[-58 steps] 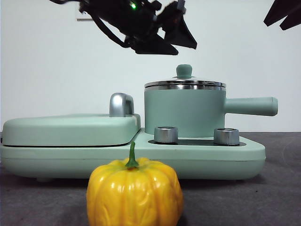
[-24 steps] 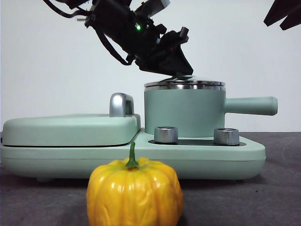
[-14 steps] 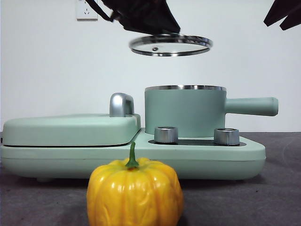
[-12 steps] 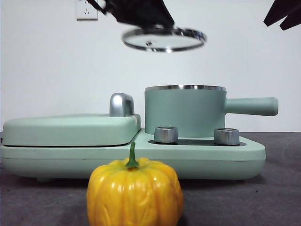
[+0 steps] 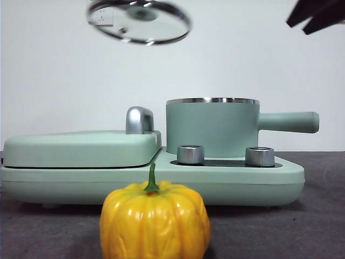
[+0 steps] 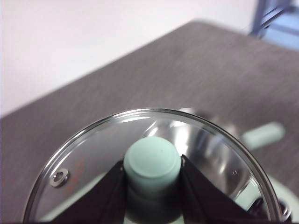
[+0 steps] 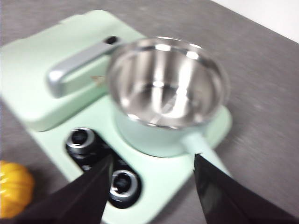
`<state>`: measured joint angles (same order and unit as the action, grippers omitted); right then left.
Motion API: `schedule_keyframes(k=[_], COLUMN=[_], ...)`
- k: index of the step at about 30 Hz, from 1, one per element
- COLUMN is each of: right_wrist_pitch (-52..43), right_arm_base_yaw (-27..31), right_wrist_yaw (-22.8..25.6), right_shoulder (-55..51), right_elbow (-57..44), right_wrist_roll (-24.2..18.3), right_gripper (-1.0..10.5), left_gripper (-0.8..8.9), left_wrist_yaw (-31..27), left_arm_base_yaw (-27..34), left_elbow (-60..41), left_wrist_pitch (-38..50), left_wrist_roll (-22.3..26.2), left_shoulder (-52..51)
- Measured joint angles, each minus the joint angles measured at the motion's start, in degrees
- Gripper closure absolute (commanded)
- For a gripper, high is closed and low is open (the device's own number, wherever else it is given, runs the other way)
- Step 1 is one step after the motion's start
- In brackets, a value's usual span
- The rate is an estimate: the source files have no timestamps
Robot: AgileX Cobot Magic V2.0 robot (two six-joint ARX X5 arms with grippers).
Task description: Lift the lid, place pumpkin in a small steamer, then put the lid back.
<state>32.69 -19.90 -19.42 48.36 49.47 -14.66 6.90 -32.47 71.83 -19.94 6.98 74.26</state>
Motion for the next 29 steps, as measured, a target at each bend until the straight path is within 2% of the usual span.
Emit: schedule_keyframes(k=[10,14,19,23,29], right_wrist_pitch=[0.57,0.7,1.01,0.31,-0.46], right_arm_base_yaw=[-15.72,-22.97,-31.93,-36.61,-41.24], right_wrist_yaw=[0.2,2.6,7.37,7.67,10.43], right_shoulder=[3.28,6.78,12.59,16.76,22.03], right_elbow=[0.0,0.0,0.0,0.0,0.0], right_wrist_roll=[-0.02,-0.81,-4.22,-5.07,-5.31], right_gripper=[6.7,6.7,6.7,6.7,5.2], left_gripper=[7.99,7.99,7.99,7.99,7.99], left_wrist_yaw=[-0.37,-0.39,-1.36,-2.25,-2.49], left_arm_base_yaw=[7.8,10.23,12.41,13.73,13.97], left_elbow=[-5.95,-9.49,-10.49,-10.49,-10.49], left_wrist_pitch=[-4.07,-4.94,-6.97,-6.88,-7.45], left_wrist_roll=[-0.98,-2.14,-2.58,-3.06,-3.41], left_shoulder=[-10.08,-14.23,-17.62,-19.1,-19.26])
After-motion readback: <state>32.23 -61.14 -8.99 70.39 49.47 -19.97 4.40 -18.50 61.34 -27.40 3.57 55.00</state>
